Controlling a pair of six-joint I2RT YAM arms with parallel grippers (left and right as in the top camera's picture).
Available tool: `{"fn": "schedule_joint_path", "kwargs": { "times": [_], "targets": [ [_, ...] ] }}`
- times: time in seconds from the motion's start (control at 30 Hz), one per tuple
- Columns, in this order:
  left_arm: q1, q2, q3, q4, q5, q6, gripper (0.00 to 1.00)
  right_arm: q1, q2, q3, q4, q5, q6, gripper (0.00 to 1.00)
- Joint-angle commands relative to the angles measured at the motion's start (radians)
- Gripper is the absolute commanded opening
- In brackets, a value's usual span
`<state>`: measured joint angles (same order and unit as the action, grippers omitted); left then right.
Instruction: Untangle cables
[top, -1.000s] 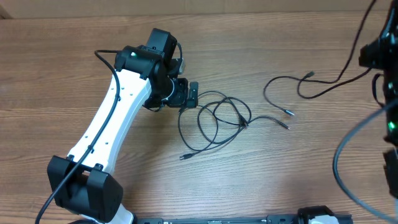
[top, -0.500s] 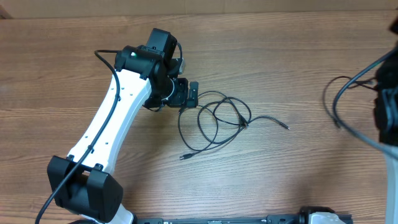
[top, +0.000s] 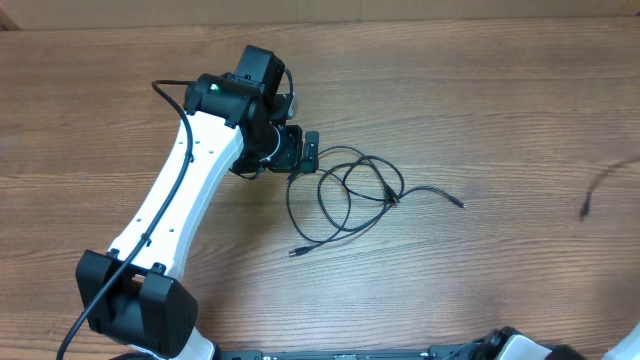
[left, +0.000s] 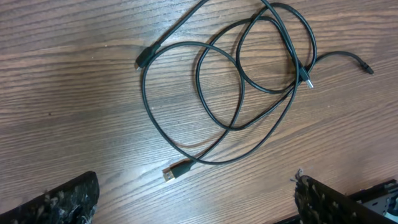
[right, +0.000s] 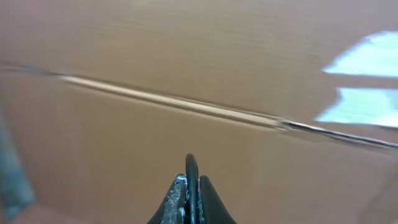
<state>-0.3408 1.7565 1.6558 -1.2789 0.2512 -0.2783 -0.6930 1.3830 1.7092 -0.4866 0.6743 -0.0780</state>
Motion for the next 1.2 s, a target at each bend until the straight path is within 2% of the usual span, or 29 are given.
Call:
{"fn": "schedule_joint_path", "kwargs": {
  "times": [0.0, 0.2, 0.4, 1.17],
  "targets": [
    [-0.006, -0.004, 0.003, 0.001, 0.007, 0.016, 1.00, -0.111, 0.028, 0.013, 0.001, -0.081, 0.081, 0.04],
    [-0.006, -0.004, 0.003, 0.001, 0.003, 0.016, 1.00, -0.261, 0.097, 0.013, -0.047, -0.285, 0.177, 0.04],
    [-0.006, -0.004, 0.003, 0.001, 0.003, 0.016, 1.00, -0.325, 0.174, 0.013, -0.061, -0.311, 0.187, 0.04],
    [-0.006, -0.004, 0.003, 0.001, 0.003, 0.016, 1.00, -0.343, 0.361, 0.012, -0.190, -0.322, 0.183, 0.04]
  ]
}}
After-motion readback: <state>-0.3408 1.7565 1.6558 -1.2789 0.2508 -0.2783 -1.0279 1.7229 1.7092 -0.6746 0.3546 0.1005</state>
